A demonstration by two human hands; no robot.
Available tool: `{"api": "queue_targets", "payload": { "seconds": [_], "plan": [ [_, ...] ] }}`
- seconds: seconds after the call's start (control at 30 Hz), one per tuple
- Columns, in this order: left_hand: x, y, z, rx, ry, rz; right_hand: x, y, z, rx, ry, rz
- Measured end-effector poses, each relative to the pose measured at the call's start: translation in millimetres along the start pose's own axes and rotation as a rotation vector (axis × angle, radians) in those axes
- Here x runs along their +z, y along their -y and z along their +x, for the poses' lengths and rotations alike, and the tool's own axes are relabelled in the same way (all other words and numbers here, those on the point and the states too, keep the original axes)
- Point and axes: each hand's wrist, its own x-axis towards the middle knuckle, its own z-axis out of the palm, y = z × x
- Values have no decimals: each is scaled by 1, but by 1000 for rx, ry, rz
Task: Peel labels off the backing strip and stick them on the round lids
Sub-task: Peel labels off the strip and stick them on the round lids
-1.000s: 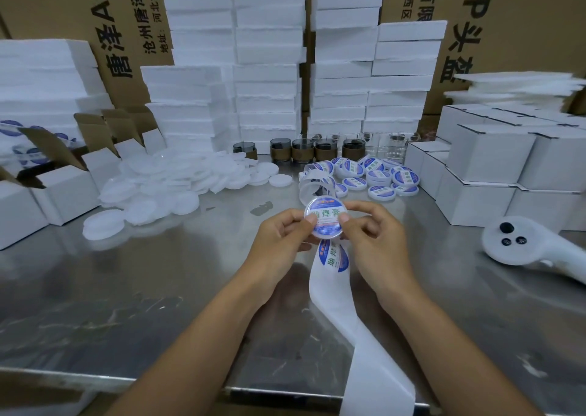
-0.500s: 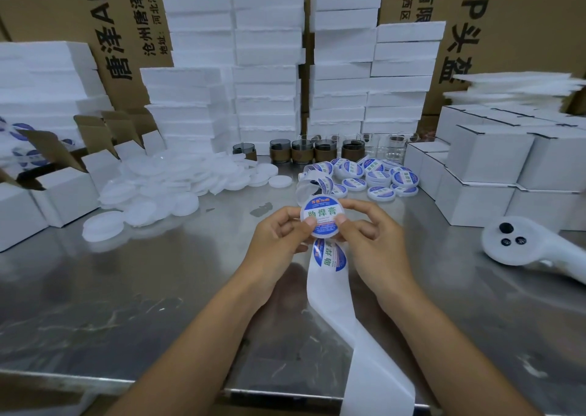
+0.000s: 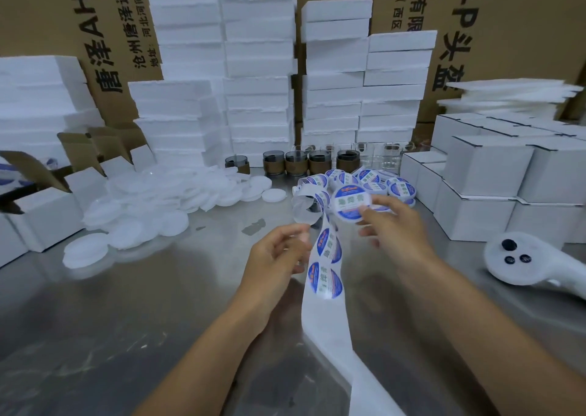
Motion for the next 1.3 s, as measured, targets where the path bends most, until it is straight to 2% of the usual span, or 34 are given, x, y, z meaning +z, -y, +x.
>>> {"api": "queue_targets", "payload": {
  "seconds": [0.2,0.33,0.43,0.57,0.67,0.73,0.87,1.1,1.3],
  "plan": [
    [-1,13,7,37,11,11,-30,-22,83,235,-268,39],
    [1,18,16,39,-6,5,-42,-35,110,332,-300,-19],
    [2,18,19,41,-7,11,-41,-37,114,344,-312,29],
    [3,15,18,31,-13,4,-39,-34,97,248,-281,-33],
    [4,11,17,15,-25,-8,-37,-21,65,65,-262,-121],
    [4,7,17,-2,-49,-19,-30,-11,33,-54,-152,-105],
    [1,1,14,-29,-106,-30,-6,-6,-25,-150,106,-70],
    [-15,3,18,-76,-253,0,1,-16,-50,-205,134,-142],
    [-80,-5,37,-42,-443,277,-3,-16,-47,-232,106,-138]
  ]
}}
